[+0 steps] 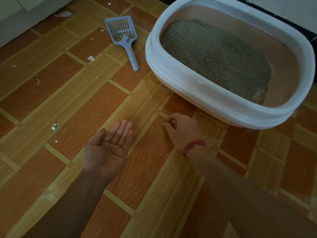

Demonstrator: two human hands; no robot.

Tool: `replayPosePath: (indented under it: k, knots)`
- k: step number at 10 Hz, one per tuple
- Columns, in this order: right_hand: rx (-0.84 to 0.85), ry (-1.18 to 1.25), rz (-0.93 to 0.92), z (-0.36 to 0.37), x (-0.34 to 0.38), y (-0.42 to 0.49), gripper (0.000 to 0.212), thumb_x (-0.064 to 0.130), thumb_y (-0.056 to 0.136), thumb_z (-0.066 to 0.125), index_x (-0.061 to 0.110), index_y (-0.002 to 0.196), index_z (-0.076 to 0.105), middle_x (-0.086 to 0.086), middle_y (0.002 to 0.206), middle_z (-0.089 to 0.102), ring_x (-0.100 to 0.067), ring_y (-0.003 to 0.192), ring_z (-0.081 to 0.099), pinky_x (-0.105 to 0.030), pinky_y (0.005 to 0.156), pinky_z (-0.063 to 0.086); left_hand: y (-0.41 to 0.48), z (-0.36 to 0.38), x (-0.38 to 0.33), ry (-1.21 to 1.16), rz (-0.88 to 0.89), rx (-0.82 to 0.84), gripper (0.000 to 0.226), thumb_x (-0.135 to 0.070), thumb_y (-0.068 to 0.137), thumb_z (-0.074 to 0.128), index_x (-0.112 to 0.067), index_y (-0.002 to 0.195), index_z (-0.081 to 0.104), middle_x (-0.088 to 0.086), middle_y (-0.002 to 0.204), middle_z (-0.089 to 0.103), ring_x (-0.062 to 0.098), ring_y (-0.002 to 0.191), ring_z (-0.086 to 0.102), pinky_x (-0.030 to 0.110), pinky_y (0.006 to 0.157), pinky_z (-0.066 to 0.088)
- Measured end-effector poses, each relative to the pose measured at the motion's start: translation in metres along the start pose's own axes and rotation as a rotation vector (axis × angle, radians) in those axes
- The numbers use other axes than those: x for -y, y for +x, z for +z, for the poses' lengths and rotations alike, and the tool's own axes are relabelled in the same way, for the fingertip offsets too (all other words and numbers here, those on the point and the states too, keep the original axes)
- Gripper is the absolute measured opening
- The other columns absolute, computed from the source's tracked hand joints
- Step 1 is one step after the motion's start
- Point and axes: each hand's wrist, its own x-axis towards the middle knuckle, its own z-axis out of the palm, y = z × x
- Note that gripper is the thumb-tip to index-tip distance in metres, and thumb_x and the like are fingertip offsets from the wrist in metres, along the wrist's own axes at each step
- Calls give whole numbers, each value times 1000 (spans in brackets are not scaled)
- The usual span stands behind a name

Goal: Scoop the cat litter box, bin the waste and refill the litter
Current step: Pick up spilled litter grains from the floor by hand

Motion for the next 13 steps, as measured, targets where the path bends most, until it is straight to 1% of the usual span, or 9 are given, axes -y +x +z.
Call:
replayPosePath:
  k: [2,4,6,7,8,9,10,12,13]
  knots:
    - [17,-23,-5,4,3,4,13,35,96,55,29,100,67,10,96,66,-10,89,58,-30,80,53,2,-3,0,-10,4,-9,58,-26,104,29,4,90,77,16,116,71,29,103,71,40,85,58]
    - [39,-79,-28,5,4,6,16,31,98,49,25,93,64,6,83,64,-13,79,60,-31,69,52,3,-7,-3,-5,4,-23,57,-28,105,29,4,96,76,16,117,71,29,104,70,41,86,57]
    - [77,-106,-37,4,11,5,18,33,97,45,24,93,60,5,80,63,-16,75,60,-41,70,56,3,-7,-2,1,3,-17,57,-27,104,30,4,93,77,16,116,71,28,103,71,41,87,57]
    - [94,20,-94,2,29,-11,16,37,96,47,28,90,59,11,78,62,-9,73,59,-33,67,54,3,-6,1,1,-2,-9,52,-25,101,34,4,93,77,16,116,71,29,103,71,41,87,57]
    - [153,156,-212,1,60,-36,16,36,95,51,28,87,62,11,70,59,-6,67,55,-22,60,45,3,-6,4,-1,-20,2,45,-24,92,42,3,91,78,15,113,72,27,103,71,39,85,58]
    - [204,220,-299,10,81,-51,14,33,94,50,24,88,60,4,76,64,-17,73,62,-36,68,52,4,-9,6,21,-58,4,53,-29,102,31,0,99,76,10,110,74,22,105,71,37,86,59]
    - [225,216,-340,18,87,-57,13,31,94,49,23,87,57,-1,76,65,-23,74,64,-43,69,54,4,-8,9,25,-115,20,49,-34,103,31,-5,111,70,8,119,70,22,112,67,37,93,55]
    - [273,234,-356,16,86,-60,9,35,90,60,27,93,60,2,81,67,-19,82,64,-42,75,55,7,-7,10,22,-105,8,46,-31,103,34,-3,106,71,8,118,70,21,110,68,36,84,57]
    - [194,282,-308,10,75,-55,10,38,88,62,29,92,61,7,77,66,-11,75,63,-35,72,54,7,-3,9,2,-73,8,43,-26,96,41,0,104,74,12,115,72,24,105,70,38,91,56]
